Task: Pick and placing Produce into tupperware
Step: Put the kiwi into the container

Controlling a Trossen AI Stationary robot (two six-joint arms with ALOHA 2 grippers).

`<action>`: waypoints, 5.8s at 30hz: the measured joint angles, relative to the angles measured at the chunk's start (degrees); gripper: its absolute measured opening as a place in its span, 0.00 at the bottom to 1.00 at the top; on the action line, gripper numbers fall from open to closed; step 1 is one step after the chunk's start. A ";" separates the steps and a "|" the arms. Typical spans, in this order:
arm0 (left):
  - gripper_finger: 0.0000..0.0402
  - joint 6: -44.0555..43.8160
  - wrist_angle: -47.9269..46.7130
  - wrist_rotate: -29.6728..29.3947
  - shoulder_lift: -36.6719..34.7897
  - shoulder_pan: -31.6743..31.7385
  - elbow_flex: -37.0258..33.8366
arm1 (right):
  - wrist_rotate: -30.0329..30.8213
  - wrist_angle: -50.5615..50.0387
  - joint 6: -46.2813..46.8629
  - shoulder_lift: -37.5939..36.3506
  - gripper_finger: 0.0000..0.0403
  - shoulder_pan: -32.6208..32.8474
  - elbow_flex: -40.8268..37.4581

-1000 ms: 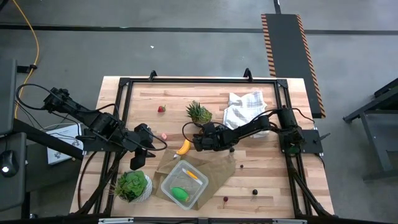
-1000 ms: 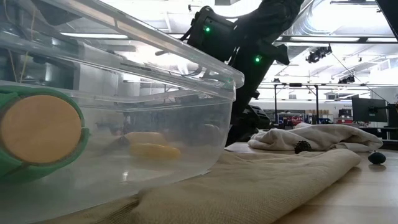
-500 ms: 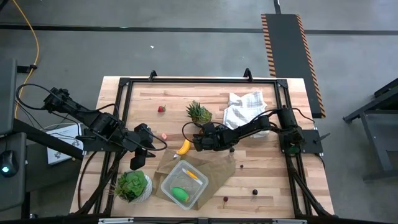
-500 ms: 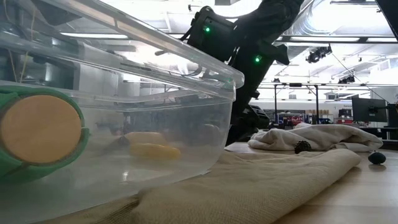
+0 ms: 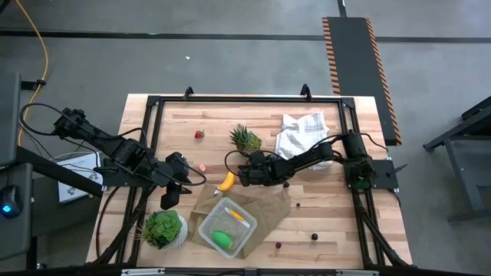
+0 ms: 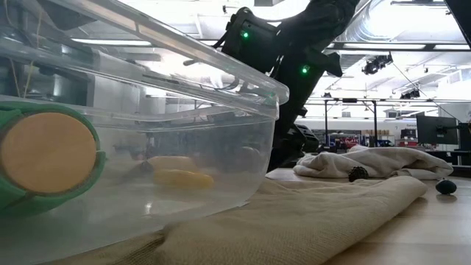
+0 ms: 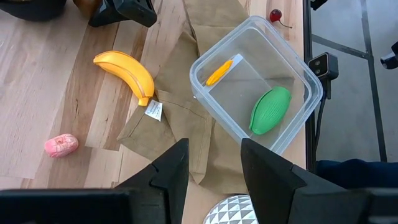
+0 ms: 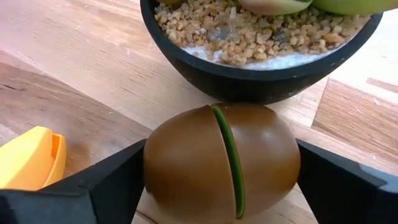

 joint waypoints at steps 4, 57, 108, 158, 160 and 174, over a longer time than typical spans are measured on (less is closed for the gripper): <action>0.33 0.01 0.00 0.01 0.00 0.00 0.00 | -0.02 0.00 0.02 0.00 0.90 0.00 0.00; 0.33 -0.01 0.03 1.07 0.00 -0.02 0.01 | -0.74 3.14 0.07 0.00 0.80 0.47 0.04; 0.33 0.00 -3.73 11.17 -0.02 -0.02 0.00 | -4.96 -27.98 -6.23 0.00 0.80 2.72 30.02; 0.33 1.09 5.42 -17.95 -0.02 0.07 0.00 | -11.34 -39.39 1.51 0.06 0.80 24.64 49.13; 0.33 1.22 4.93 -18.86 -0.10 0.18 0.00 | -11.05 -39.28 1.46 0.26 0.80 24.23 49.13; 0.33 20.58 3.17 13.19 -3.93 21.55 5.15 | -23.22 -30.52 1.16 8.40 0.80 19.92 49.05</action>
